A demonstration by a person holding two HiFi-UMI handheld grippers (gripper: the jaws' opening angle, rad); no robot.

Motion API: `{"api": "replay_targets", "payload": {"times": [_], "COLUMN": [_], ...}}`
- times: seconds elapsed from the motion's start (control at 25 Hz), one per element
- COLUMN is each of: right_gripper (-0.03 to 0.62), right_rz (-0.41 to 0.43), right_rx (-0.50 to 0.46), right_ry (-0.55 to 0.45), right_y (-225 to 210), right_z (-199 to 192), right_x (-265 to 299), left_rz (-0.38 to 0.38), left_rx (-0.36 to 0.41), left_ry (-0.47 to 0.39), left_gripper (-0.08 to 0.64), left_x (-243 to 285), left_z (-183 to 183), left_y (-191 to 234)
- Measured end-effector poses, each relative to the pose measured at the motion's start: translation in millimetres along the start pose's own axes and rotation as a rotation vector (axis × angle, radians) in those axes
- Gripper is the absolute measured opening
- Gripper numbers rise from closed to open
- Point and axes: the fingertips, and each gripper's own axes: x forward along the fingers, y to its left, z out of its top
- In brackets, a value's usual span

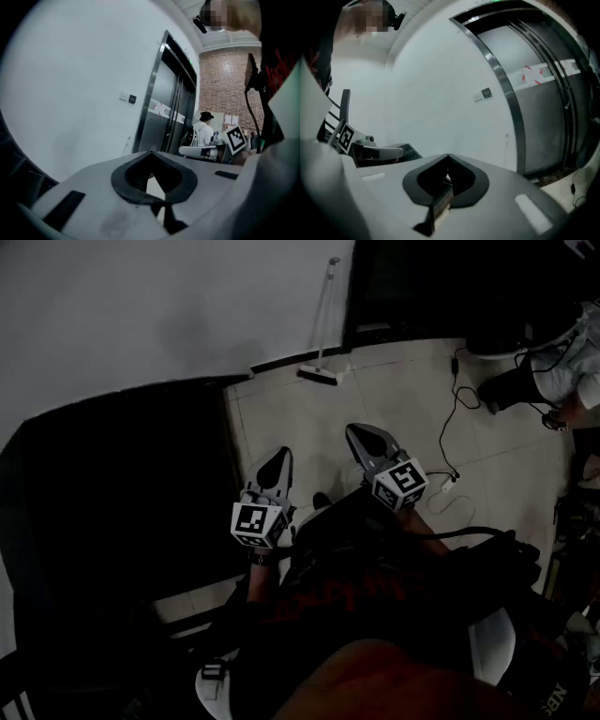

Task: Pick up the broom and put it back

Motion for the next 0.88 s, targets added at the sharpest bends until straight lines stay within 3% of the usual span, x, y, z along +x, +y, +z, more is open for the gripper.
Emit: {"api": "replay_targets", "payload": {"times": [0.2,0.24,0.32,0.4,0.44,0.56,0.68,0.88], "right_gripper": [0.002,0.002,0.003,0.047,0.061,0.109,0.13,0.175], "right_rz": [-0.029,-0.031,-0.026,-0.012,-0.004,-0.006,-0.047,-0.115], "right_rx": [0.018,0.02,0.039,0.073,0.09,0.126,0.152,0.168], "right_ry": [0.06,0.065,0.081,0.104,0.12,0.193,0.257,0.386], "right_y": [-66.9,-87.0,-122.4,-154.0,-169.5,-230.5,-311.5,-411.7], "right_z": [-0.8,-0.5,-4.8,-13.0,-17.9,-30.0,-32.0,-62.7], "right_x": [52.9,69.8,104.6,142.1,161.8,217.3,268.9,346.2], "left_rz": [-0.124,-0.113,-0.029,0.056,0.08,0.107,0.111,0.109], "left_rx": [0.12,0.113,0.024,-0.075,-0.087,-0.069,-0.091,-0.083], "left_ry": [-0.004,-0.008,-0.033,-0.052,-0.036,0.052,0.088,0.126], "left_gripper": [0.005,0.005,0.005,0.005,0.005,0.005,0.005,0.005], "left_x": [63.9,84.4,116.7,144.3,159.9,223.3,296.0,350.9], "left_z": [31.7,39.9,55.3,60.3,58.4,63.8,83.3,95.1], "left_y": [14.1,24.4,55.3,89.0,102.1,120.5,136.9,164.6]}}
